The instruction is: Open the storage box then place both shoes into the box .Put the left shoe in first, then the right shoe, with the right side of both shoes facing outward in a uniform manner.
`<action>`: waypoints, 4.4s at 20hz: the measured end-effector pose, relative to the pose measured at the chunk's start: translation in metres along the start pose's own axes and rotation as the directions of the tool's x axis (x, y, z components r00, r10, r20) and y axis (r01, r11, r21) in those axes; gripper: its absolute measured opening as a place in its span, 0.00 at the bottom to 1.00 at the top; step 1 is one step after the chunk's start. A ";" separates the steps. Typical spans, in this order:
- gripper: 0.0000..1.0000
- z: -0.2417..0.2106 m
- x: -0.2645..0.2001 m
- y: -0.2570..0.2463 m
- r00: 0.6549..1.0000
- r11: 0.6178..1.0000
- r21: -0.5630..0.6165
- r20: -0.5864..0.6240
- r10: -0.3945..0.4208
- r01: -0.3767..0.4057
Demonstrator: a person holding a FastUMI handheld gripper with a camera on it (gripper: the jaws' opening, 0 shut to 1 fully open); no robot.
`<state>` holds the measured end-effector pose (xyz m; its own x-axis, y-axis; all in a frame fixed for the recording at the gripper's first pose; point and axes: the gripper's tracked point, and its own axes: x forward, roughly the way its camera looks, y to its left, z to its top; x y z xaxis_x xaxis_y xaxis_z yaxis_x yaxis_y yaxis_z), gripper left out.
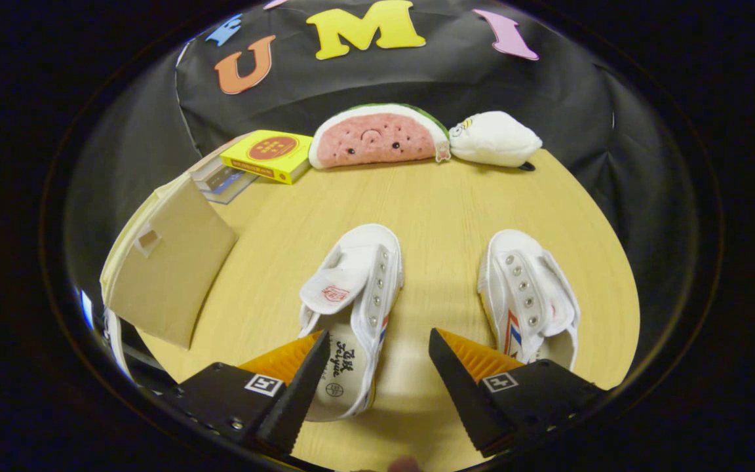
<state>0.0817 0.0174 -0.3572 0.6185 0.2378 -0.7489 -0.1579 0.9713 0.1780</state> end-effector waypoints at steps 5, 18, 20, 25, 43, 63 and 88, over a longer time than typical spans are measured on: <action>0.48 -0.002 0.014 0.002 0.999 0.999 0.036 -0.029 -0.029 0.030; 0.01 -0.008 0.025 0.008 0.991 0.971 0.229 -0.127 -0.044 0.072; 0.01 -0.002 0.023 0.009 0.992 0.959 0.274 -0.120 -0.034 0.066; 0.00 0.003 0.007 0.020 0.995 0.931 0.362 -0.104 -0.007 0.044; 0.00 0.057 -0.082 0.133 0.999 0.879 0.476 0.033 0.021 -0.034; 0.00 0.075 -0.072 0.405 0.984 0.881 0.442 0.011 0.180 -0.166; 0.70 0.019 0.009 0.437 0.985 0.924 0.360 -0.065 0.160 -0.126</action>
<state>0.0330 0.4442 -0.2740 0.5335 0.3892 -0.7509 0.0531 0.8707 0.4890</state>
